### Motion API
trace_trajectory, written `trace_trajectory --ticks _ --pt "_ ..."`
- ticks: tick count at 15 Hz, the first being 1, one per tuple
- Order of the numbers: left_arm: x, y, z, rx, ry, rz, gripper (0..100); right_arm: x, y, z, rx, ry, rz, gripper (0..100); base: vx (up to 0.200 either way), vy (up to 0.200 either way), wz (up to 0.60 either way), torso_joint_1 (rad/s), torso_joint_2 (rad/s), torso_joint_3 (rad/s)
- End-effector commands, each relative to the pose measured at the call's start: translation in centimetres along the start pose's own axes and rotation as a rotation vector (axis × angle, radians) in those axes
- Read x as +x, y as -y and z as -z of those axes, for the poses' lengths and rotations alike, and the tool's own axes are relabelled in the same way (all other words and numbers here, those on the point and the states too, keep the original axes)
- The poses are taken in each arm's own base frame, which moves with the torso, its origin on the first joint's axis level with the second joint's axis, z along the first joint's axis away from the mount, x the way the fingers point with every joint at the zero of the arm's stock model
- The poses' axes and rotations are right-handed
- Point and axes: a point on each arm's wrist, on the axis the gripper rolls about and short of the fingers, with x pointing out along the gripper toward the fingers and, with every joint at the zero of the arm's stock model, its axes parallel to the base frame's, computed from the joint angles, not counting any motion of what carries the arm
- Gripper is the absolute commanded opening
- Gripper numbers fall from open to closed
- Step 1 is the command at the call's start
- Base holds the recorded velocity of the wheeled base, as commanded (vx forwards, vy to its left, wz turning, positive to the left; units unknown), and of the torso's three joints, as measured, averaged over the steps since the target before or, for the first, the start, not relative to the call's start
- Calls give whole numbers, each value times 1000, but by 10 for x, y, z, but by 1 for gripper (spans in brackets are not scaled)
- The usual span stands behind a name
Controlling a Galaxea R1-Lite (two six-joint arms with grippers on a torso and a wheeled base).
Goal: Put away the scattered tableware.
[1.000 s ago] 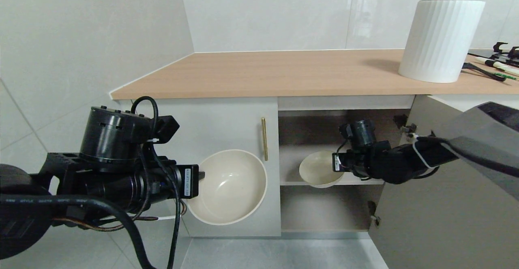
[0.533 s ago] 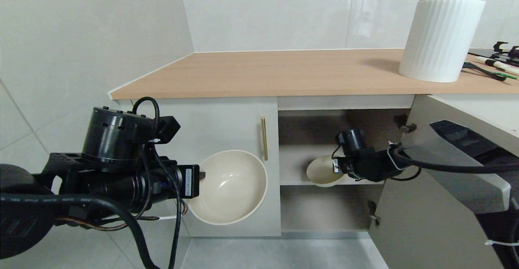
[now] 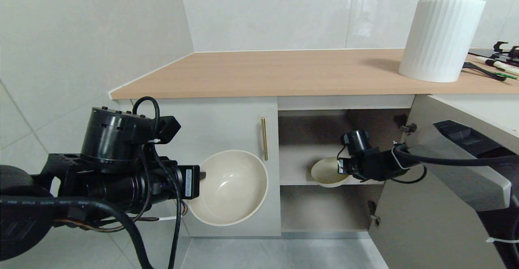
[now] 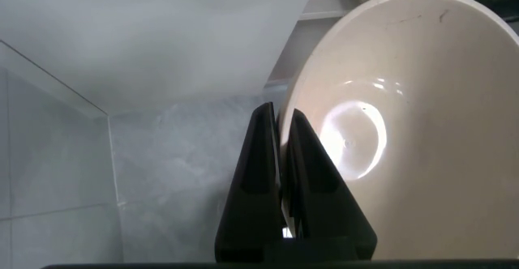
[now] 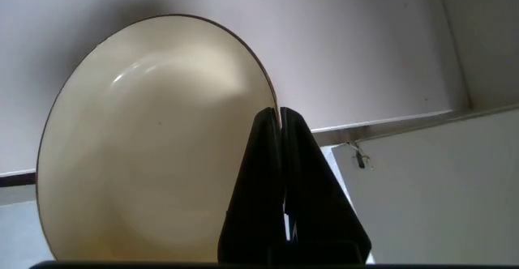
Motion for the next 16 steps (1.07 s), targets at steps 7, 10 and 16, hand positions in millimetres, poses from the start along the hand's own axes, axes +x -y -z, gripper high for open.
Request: trace_trajectory --ticks 7,10,16 --pt "-1 -1 2 15 -2 -3 0 -10 3 -2 5 -4 -5 0 86 0 0 0 0 0" --pt "-3 -1 1 27 5 -5 0 -10 4 0 5 -8 -4 0 0 0 0 0 0 0" --pt "-6 -1 2 27 13 -8 0 15 4 6 35 -7 21 0 0 0 0 0 0 0"
